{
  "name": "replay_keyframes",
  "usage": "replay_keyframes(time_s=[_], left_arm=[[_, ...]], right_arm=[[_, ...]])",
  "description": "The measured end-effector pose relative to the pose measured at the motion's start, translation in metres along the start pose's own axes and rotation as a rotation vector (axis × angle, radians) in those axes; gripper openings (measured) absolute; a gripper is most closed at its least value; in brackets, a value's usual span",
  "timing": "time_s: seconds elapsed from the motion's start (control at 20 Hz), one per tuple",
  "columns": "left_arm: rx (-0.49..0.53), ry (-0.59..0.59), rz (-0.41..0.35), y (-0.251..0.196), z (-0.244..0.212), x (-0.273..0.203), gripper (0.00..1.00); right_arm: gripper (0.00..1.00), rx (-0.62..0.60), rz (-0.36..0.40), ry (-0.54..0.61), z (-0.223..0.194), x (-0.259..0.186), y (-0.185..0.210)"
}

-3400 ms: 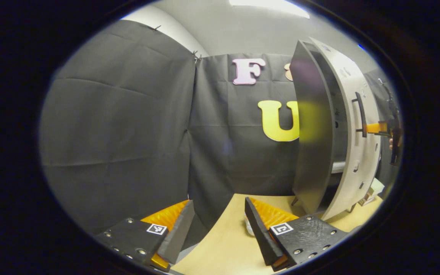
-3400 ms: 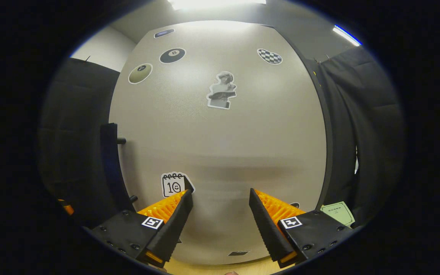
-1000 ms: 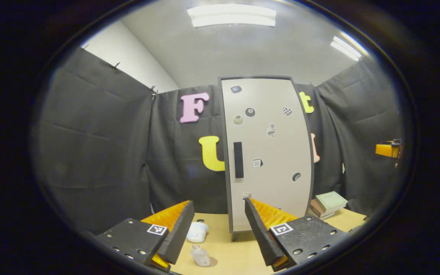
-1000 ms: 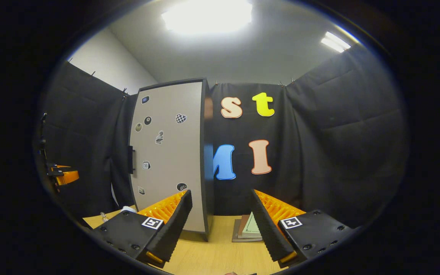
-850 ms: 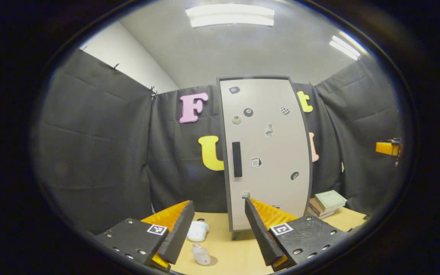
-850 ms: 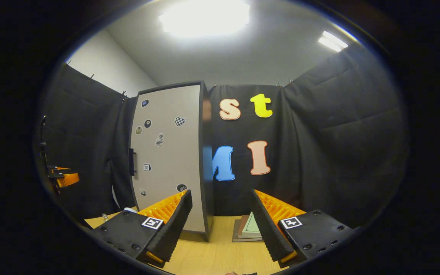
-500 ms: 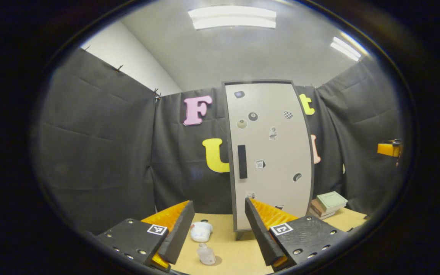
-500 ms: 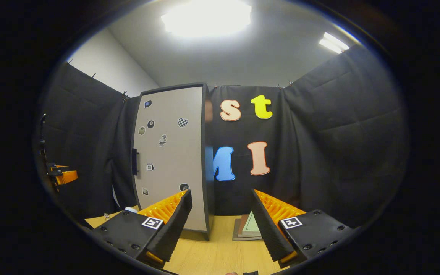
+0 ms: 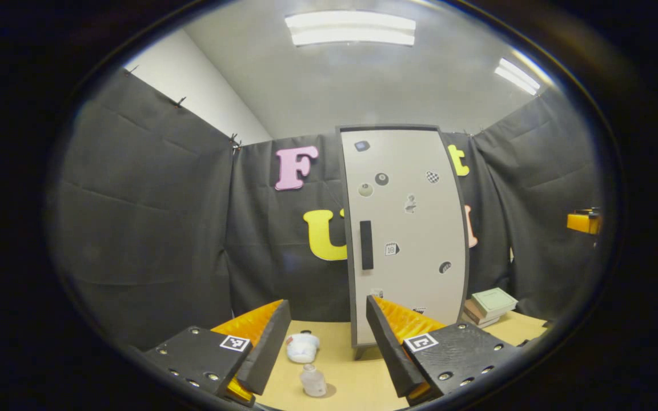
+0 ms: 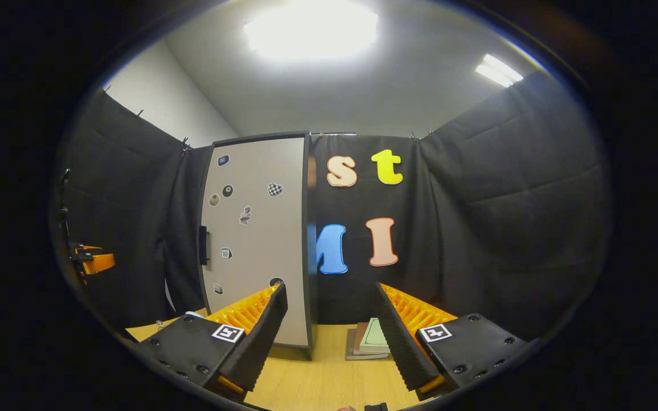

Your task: Open the cabinet door with the right hand, grasp the bottle in the cabinet with the left hand and place it on the coaster, then close the cabinet door with the right hand.

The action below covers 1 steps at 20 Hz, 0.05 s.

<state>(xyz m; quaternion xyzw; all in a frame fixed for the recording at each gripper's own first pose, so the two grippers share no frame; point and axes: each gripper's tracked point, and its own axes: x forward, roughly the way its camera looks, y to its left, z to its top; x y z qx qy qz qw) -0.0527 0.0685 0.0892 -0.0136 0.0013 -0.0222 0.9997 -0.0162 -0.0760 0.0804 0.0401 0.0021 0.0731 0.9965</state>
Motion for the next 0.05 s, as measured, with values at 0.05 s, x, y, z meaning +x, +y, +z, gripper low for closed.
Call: replay_keyframes(time_s=[0.05], left_arm=[[0.001,0.001,0.000,0.0010,0.0003,0.0004,0.80]], right_arm=[[0.92,-0.003,-0.001,0.001,-0.0007,-0.0008,0.0013]])
